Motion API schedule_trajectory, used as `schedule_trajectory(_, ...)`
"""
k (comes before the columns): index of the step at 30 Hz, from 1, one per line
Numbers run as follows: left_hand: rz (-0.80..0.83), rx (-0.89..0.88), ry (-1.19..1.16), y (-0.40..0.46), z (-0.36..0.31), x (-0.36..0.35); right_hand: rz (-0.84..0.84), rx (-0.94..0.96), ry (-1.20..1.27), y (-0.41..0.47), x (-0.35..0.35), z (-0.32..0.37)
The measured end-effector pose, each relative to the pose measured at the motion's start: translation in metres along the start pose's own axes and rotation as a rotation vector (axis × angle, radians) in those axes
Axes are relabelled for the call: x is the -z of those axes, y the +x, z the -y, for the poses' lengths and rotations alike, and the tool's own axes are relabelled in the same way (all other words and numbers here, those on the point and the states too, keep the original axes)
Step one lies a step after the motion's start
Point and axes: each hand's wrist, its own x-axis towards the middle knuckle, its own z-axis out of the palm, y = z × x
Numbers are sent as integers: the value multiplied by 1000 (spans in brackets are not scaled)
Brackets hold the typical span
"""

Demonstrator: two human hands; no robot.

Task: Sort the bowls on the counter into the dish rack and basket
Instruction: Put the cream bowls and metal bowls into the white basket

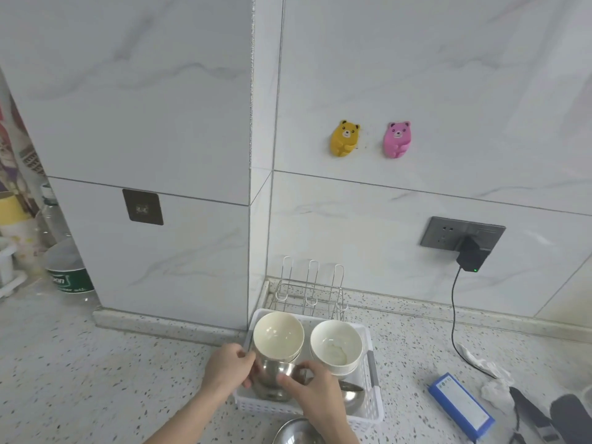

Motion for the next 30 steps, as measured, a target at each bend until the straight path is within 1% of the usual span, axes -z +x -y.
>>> schedule_trajectory(4,14,4,-16,-3,0,-2,-9,-34,-73,-2,-5,1)
schedule_trajectory(7,51,22,-66,-7,-1,-4,-22,-67,-162,-3,-10,5)
schedule_trajectory(11,49,36,-87,-12,-2,-5,-11,-106,-286,-2,-17,9)
schedule_trajectory(15,64,35,-70,-13,4,-8,23,-90,-406,-3,-20,10)
schedule_trajectory(19,58,20,-69,-16,9,-10,41,-45,-464,-6,-19,10)
schedule_trajectory(21,47,7,-78,-18,11,-11,34,-22,-478,-9,-17,9)
schedule_trajectory(25,-7,-29,-175,-28,16,-10,-9,41,-461,-20,-10,4)
schedule_trajectory(28,-52,-39,-249,-40,23,-8,-96,55,-404,-36,-1,-6)
schedule_trajectory(30,-6,-57,-268,-51,32,-10,-174,8,-313,-53,7,-18)
